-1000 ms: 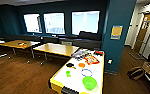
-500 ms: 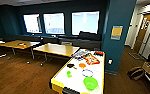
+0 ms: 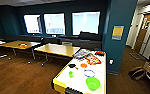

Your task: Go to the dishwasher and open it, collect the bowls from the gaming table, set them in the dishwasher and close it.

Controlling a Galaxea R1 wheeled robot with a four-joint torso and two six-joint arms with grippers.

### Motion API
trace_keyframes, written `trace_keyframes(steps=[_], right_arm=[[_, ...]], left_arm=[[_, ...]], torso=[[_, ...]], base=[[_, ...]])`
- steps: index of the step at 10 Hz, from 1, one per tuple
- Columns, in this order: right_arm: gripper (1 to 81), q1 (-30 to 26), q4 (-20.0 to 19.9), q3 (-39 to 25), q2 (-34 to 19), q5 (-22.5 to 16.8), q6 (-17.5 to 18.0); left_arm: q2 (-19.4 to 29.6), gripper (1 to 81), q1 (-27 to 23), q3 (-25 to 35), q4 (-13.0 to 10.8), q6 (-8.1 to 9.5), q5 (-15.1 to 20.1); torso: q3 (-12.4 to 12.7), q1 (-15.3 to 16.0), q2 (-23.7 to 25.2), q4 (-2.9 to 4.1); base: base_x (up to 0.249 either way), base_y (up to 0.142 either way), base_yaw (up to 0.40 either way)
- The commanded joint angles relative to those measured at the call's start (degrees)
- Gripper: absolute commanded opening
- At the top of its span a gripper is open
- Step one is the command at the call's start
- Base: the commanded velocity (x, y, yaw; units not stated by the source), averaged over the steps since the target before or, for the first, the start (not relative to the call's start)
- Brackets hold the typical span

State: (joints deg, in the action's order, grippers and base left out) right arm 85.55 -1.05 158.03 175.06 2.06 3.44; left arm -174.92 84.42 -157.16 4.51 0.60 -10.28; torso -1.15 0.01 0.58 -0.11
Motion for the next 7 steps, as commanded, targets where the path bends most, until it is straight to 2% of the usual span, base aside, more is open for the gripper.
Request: trace_keyframes(steps=[1,4,7], right_arm=[[81.1,-3.23,0.17,-0.01,-0.12,-2.76,-0.10],[81.1,-3.23,0.17,-0.01,-0.12,-2.76,-0.10],[81.1,-3.23,0.17,-0.01,-0.12,-2.76,-0.19]], left_arm=[[0.01,81.1,-3.25,0.10,-0.12,-0.25,2.45],[0.01,81.1,-3.25,0.10,-0.12,-0.25,2.45],[0.01,81.1,-3.16,0.10,-0.12,-0.25,2.45]], torso=[[0.00,0.00,0.00,0.00],[0.00,0.00,0.00,0.00],[0.00,-0.01,0.02,0.00]], base=[[0.000,0.073,0.000],[0.000,0.073,0.000],[0.102,0.073,0.000]])
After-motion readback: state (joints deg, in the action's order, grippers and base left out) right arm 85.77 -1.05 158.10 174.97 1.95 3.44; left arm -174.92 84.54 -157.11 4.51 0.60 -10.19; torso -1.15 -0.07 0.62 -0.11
